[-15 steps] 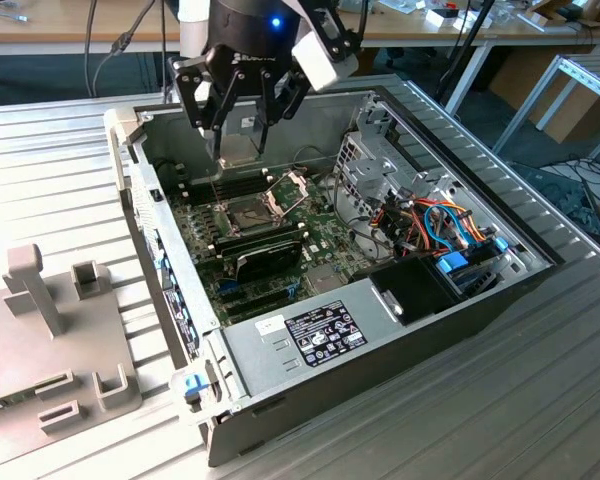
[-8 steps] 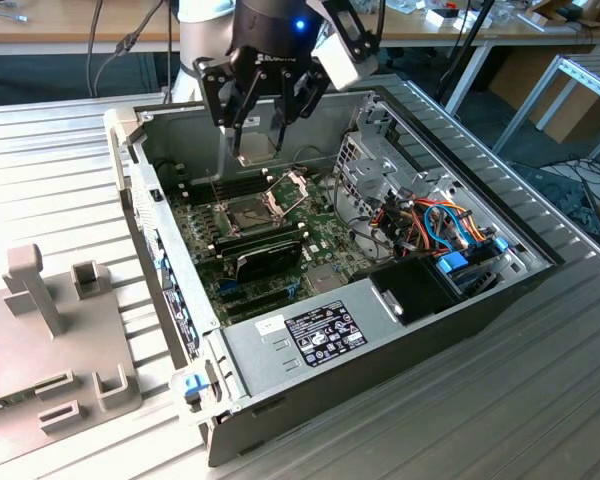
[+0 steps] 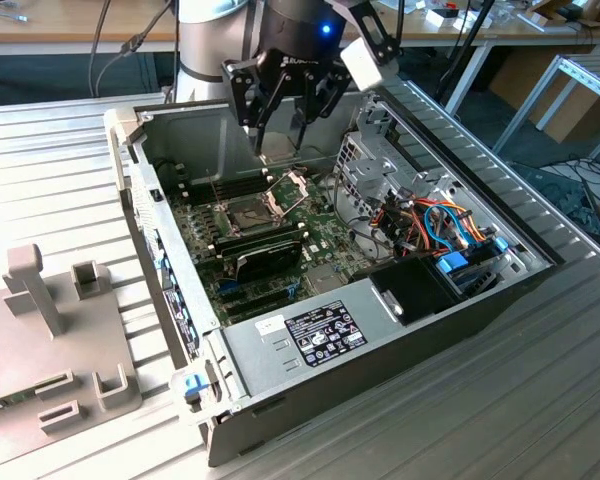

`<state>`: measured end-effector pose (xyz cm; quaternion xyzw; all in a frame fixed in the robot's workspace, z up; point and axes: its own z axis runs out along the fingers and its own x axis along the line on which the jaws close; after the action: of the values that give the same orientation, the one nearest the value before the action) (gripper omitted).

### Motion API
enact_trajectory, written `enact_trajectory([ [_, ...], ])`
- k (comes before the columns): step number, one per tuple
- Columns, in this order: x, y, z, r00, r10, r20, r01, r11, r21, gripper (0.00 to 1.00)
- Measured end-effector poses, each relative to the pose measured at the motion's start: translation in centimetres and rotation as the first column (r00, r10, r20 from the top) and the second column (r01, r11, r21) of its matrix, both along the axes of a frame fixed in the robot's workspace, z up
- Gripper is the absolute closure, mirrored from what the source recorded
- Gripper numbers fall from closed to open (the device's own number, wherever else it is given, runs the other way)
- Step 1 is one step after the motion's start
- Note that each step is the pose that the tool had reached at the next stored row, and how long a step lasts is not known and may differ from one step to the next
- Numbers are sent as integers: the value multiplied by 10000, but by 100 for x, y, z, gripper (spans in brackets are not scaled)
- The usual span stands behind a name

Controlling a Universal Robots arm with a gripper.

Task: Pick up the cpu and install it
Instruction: 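Pick up the cpu and move it towards the insertion slot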

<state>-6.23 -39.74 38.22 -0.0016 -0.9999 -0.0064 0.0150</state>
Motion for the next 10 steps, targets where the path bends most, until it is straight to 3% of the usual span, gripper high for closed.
enact_trajectory([
  [10, 22, 3, -2, 10000, -2, 0, 2, 10000, 0, 45],
])
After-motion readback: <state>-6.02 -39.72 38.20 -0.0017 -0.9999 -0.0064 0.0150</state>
